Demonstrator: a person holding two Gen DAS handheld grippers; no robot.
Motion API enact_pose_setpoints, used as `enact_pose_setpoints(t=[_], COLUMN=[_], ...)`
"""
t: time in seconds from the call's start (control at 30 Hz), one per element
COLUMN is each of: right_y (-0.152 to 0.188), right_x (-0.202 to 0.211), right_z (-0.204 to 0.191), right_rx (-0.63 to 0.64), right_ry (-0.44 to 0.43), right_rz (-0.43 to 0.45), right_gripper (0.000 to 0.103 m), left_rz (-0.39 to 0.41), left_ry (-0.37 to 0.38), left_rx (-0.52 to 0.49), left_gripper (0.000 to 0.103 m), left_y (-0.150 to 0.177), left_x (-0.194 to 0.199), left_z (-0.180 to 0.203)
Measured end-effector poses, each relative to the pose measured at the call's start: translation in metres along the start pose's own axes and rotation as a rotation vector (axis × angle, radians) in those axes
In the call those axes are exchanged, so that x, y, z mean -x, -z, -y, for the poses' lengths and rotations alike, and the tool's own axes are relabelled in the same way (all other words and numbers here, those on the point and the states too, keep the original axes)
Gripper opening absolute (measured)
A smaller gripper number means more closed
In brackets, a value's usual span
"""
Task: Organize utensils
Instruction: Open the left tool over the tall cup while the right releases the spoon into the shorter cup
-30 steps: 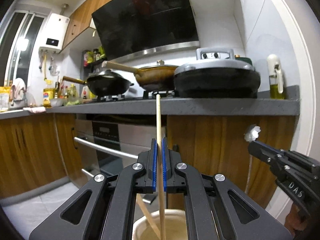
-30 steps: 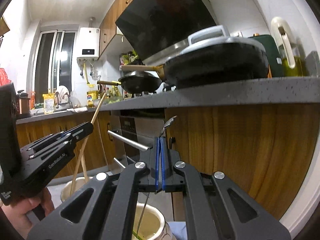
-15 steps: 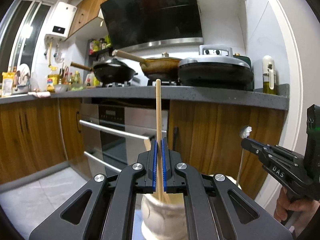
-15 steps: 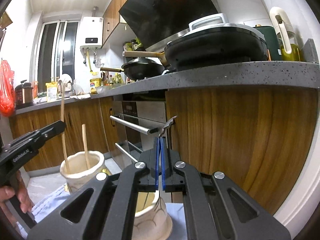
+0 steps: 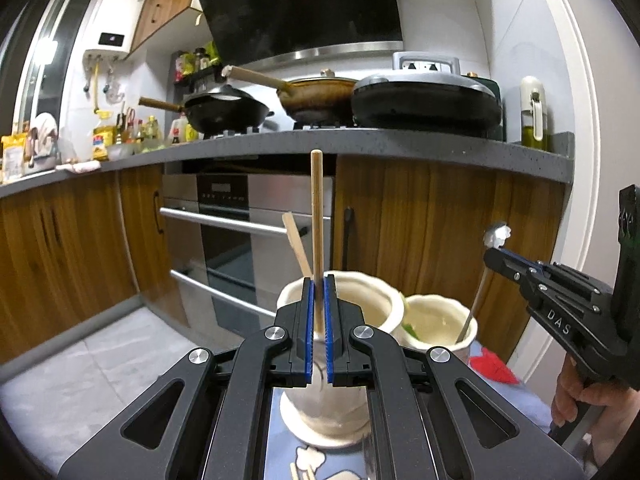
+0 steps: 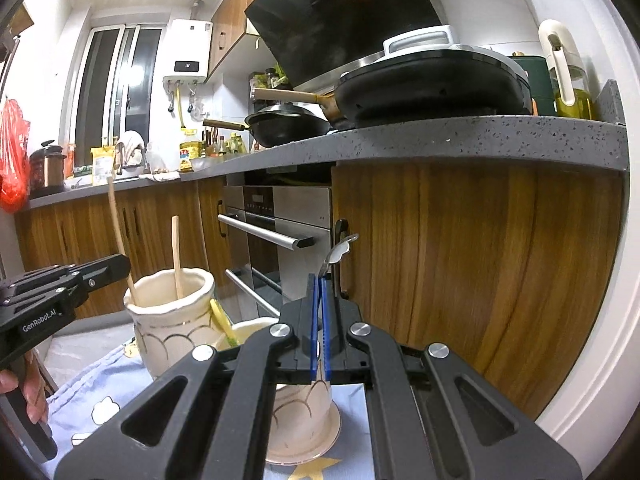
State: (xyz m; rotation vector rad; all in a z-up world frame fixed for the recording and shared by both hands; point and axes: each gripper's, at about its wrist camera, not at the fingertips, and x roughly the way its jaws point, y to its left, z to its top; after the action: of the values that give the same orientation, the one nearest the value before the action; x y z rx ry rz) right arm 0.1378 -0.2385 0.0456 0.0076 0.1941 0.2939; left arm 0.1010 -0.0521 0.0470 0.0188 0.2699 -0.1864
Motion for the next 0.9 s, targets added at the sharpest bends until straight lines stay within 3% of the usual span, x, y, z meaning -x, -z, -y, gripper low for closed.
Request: enact_pose_setpoints(t=[0.6,0.7,0.77,0.9], right_y=[0.007,0.006,0.006,0.007], right_x=[-0.005,-0.005,-0.005,-0.003], right_z=[0.003,0.003,0.004,0.003], right_rx=[-0.015,-0.017,-0.023,-0.026], right_ry=[0.002,0.007,0.007,0.008], right_rz=[-0.047,-0.044,-0.037,-0.029], right_gripper=[0.003,0.010,0.025,0.034], left_rz=[-0.053,-0.053,-0.051,-0.035], left_ry=[-0.035,-0.038,-0.040,-0.046], left_rx=[0.025,0.025,0.026,0.029], left_gripper=[0.009,0.010,0.018,0.027], left_y=[0.009,0.009,0.009,0.008], left_x=[0.002,0.001,0.001,0.004], left_z=[-0.007,-0.008,-0.008,-0.011])
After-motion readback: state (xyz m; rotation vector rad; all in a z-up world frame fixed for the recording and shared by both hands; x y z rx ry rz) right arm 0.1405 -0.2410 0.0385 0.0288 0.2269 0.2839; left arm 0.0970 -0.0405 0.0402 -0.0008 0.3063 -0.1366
